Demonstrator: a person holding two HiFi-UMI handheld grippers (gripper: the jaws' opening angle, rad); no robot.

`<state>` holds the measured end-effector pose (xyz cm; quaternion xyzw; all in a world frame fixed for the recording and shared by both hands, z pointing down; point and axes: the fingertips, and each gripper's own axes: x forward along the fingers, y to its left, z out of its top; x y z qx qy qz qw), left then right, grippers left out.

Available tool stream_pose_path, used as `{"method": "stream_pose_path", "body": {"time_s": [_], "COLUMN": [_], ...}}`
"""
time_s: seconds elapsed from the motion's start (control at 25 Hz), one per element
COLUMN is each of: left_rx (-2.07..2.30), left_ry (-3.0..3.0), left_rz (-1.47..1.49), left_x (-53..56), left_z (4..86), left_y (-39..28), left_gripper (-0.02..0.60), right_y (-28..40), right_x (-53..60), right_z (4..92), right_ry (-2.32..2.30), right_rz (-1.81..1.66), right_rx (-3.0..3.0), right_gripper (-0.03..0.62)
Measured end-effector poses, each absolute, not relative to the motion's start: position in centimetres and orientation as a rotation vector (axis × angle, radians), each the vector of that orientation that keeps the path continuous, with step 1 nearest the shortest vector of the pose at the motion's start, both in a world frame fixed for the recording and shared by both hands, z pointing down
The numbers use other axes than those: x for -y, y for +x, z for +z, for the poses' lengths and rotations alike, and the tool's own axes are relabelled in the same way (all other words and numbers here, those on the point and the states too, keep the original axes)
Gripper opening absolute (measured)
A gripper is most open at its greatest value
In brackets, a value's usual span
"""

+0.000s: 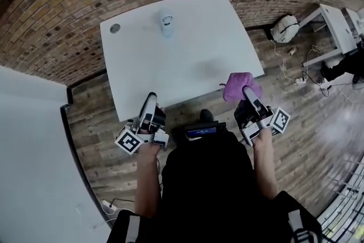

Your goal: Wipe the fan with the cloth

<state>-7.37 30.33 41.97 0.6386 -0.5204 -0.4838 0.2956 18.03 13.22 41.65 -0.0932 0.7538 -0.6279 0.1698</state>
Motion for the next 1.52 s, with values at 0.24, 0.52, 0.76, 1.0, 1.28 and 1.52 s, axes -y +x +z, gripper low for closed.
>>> {"method": "stream_pose_path", "body": {"time_s": [0.24, 0.52, 0.76, 1.0, 1.28, 1.52], "left_rx": [1.469, 1.513, 1.512, 1.526, 1.468, 1.439], "left_ry": [1.717, 1.719, 1.699, 1.682, 1.652, 1.625], "left_rz": [-1.258, -1.236, -1.134, -1.1, -1.166, -1.217], "left_x": [-31.1, -28.6, -26.5, -25.9, -25.7, -25.9], "left_z": [40.4, 38.3, 38.0, 37.7, 37.5, 37.8], "left_y": [-7.6, -4.7, -1.1, 0.6, 1.3, 1.1], "left_gripper": [0.075, 0.075, 0.075, 0.075, 0.075, 0.075], "right_y": [14.1, 14.8, 17.4, 18.7, 18.7, 18.7], "right_x": [-13.3, -11.1, -9.8, -9.5, -10.0, -10.4], "right_z": [38.9, 38.2, 39.5, 40.4, 40.6, 40.9], "right_ry": [-0.094, 0.021, 0.046, 0.084, 0.098, 0.091], "right_rz": [-1.747, -1.75, -1.78, -1.778, -1.795, -1.811], "right_rx": [-2.247, -2.25, -2.239, -2.277, -2.278, -2.286], "right_gripper": [0.066, 0.066, 0.066, 0.066, 0.066, 0.066]}}
